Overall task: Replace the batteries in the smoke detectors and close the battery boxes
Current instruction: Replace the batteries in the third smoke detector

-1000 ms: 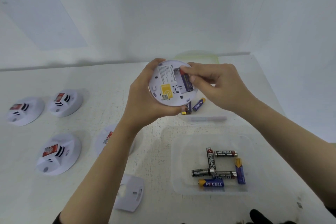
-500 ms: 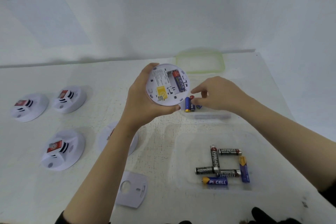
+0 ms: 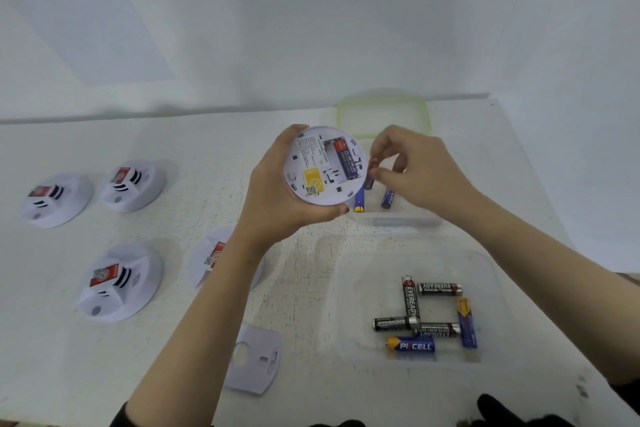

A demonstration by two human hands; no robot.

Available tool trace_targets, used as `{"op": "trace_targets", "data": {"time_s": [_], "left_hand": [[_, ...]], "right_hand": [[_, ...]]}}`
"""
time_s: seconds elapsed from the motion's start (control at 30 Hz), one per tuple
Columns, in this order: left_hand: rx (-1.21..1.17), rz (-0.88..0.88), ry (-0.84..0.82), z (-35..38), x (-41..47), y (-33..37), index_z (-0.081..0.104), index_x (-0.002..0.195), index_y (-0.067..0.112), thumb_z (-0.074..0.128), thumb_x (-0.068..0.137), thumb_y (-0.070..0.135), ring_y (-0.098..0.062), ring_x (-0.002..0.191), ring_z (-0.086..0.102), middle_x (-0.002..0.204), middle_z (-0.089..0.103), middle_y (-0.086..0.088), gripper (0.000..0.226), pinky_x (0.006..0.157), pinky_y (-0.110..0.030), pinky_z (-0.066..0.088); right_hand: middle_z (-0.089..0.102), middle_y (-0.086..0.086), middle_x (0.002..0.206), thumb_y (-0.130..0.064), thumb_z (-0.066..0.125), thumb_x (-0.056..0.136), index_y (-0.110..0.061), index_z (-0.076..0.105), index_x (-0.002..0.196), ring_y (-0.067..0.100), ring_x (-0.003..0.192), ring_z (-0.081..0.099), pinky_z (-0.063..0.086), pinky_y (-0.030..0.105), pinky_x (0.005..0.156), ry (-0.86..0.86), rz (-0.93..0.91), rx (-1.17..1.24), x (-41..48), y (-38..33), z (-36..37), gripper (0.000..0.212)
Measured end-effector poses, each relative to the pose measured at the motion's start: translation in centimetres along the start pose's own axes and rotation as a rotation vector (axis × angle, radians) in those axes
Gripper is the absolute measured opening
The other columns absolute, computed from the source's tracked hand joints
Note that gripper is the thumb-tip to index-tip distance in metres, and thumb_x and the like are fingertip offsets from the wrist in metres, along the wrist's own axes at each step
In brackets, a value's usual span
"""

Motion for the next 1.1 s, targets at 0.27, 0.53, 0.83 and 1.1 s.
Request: {"op": "trace_targets", "data": {"time_s": [0.27, 0.53, 0.83, 1.1], "left_hand": [[-0.005, 0.030, 0.022, 0.3, -0.4, 0.9, 0.044, 0.125, 0.025, 0.084, 0.050, 0.042, 0.011, 0.102, 0.056, 0.112, 0.056, 0.023, 0.087, 0.079, -0.004, 0.044], [-0.008, 0.057, 0.039, 0.2, -1.2, 1.8, 0.044, 0.124, 0.028, 0.089, 0.050, 0.032, 0.008, 0.101, 0.060, 0.111, 0.059, 0.020, 0.087, 0.080, -0.006, 0.046], [0.009, 0.124, -0.002, 0.2, -2.4, 3.5, 0.043, 0.128, 0.016, 0.090, 0.051, 0.033, 0.003, 0.103, 0.058, 0.115, 0.058, 0.013, 0.092, 0.082, -0.008, 0.047], [-0.012, 0.152, -0.068, -0.6, -4.4, 4.4, 0.038, 0.135, 0.013, 0.087, 0.054, 0.039, 0.003, 0.114, 0.053, 0.126, 0.053, 0.013, 0.098, 0.089, -0.010, 0.046]], "right_hand": [[0.072, -0.002, 0.089, -0.007, 0.072, 0.081, -0.007, 0.069, 0.086, 0.019, 0.076, 0.065, 0.050, 0.029, 0.066, 0.463, -0.592, -0.049, -4.7, -6.1, -3.2, 0.006], [0.073, 0.002, 0.089, -0.008, 0.068, 0.082, -0.006, 0.073, 0.089, 0.022, 0.081, 0.066, 0.050, 0.035, 0.066, 0.340, -0.879, -0.319, -6.7, -6.8, -0.9, 0.009], [0.051, 0.006, 0.137, -0.027, 0.063, 0.087, -0.018, 0.060, 0.124, 0.022, 0.122, 0.047, 0.033, 0.026, 0.104, 0.247, -0.511, -0.081, -6.6, -5.5, -1.1, 0.038], [0.058, -0.001, 0.129, -0.015, 0.065, 0.079, -0.020, 0.024, 0.147, 0.012, 0.108, 0.062, 0.053, 0.029, 0.088, -0.266, -0.032, 0.702, -7.5, -5.1, 0.7, 0.080]]}}
Point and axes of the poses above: each hand's wrist, its own x-axis towards the middle knuckle, its own z-axis out of the palm, y = z × x, the point moved 6 cm from there along x, towards the middle knuckle
